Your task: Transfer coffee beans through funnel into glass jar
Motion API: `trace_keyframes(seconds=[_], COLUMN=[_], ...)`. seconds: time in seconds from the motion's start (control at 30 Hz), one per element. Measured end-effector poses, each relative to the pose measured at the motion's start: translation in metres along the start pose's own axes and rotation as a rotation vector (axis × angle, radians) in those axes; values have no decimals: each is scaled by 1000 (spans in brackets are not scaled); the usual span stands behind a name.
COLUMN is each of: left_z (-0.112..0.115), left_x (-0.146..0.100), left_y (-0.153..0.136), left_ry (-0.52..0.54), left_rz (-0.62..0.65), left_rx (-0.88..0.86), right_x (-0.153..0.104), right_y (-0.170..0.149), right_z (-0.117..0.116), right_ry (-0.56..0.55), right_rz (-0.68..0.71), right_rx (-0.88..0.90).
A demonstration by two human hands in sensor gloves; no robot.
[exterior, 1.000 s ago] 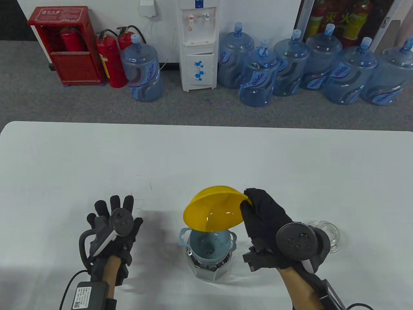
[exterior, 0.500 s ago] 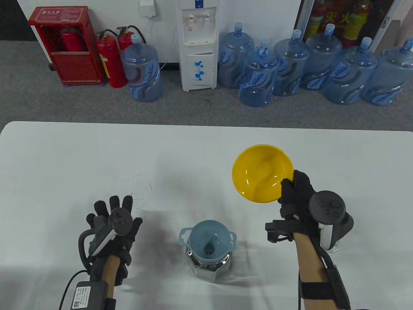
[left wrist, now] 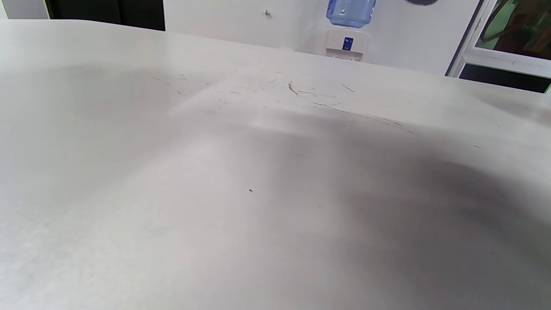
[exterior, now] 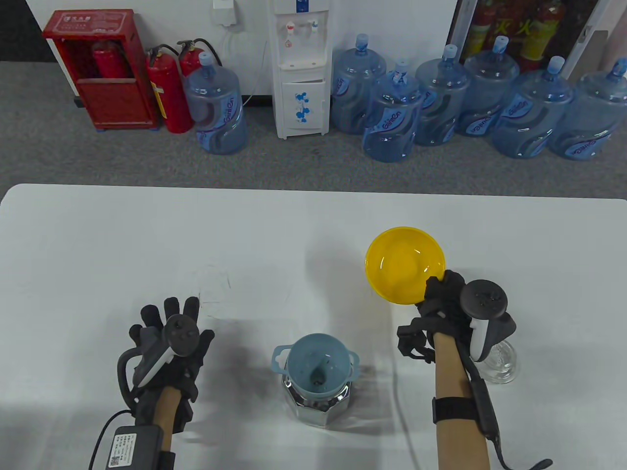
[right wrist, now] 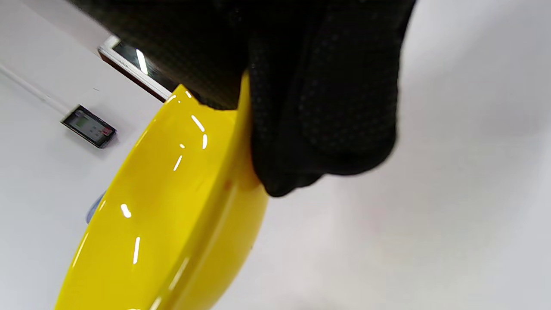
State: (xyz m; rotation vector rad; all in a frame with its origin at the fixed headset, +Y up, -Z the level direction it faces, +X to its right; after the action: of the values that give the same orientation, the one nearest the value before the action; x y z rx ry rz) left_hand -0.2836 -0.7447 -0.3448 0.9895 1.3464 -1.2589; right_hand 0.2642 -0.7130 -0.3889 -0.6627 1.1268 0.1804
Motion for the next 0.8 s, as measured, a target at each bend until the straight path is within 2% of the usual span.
trace_keyframes(seconds=[0.13,0.3,0.4,0.8], left_z=[0,0,-1,-1], left_x=[1,1,1,2], left_y=[-1,-2,-2,-3], left_ry=[-2,-5,-5,-10], left_rz=[-1,-5,-7,-9], left_rx=[0,-1,2,7], right_x=[8,13,15,20], right_y=[-18,-30,-39,-54], right_z=[-13,-22,-28,-33], right_ry=[39,55,89,116], right_rz=[-81,-127,-177,-222], right_rx=[47,-13,15,34])
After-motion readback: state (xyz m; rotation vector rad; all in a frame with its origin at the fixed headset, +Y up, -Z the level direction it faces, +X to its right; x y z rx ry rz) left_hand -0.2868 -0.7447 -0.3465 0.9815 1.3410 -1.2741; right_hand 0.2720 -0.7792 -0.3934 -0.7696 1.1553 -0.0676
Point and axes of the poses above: the tracker on the back of each hand, its own y axis roughly to the thumb side, its own x axis roughly from the wrist to the fingertips, z = x × y, the point moved 5 cm from there along x, roughly from the wrist to the fingertips, and after that the axes turned 12 degrees about y, right-handed, at the moved point
